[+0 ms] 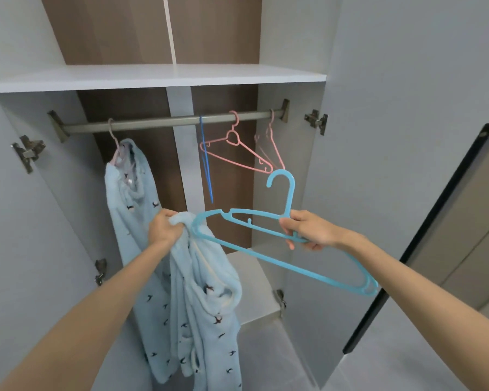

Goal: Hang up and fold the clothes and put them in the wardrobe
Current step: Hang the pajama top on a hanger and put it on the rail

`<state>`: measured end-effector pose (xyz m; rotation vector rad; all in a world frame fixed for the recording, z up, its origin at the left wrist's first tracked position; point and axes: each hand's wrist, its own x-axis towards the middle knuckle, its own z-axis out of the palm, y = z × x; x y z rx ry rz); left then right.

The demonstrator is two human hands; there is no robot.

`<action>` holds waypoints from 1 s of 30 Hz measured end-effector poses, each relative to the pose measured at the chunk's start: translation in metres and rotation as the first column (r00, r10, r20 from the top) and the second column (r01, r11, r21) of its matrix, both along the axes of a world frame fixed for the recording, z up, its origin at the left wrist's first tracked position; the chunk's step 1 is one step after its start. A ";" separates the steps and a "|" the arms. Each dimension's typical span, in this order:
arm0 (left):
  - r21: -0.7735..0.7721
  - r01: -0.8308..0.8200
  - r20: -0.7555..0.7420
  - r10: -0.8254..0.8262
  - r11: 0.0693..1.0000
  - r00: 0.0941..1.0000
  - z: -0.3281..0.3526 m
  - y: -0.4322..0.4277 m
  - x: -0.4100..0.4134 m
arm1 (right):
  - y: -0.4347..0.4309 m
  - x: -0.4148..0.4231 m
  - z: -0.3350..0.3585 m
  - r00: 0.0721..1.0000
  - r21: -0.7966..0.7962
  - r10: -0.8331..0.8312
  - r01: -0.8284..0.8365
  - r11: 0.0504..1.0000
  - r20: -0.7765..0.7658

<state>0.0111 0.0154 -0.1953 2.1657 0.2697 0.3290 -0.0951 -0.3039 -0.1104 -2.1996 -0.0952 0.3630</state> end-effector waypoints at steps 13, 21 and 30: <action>0.053 0.221 0.088 -0.225 0.974 0.970 0.041 -0.066 -0.020 | 0.005 -0.020 -0.014 0.975 -0.357 0.126 -0.054 0.932 0.182; -0.294 0.417 0.123 -0.399 0.860 0.909 0.115 -0.113 -0.058 | 0.021 -0.013 -0.023 0.947 -0.313 0.046 0.059 0.948 0.318; -0.064 0.532 0.329 -0.485 0.845 0.810 0.132 -0.079 -0.046 | -0.018 -0.016 -0.030 0.877 0.206 -0.172 0.086 0.975 0.449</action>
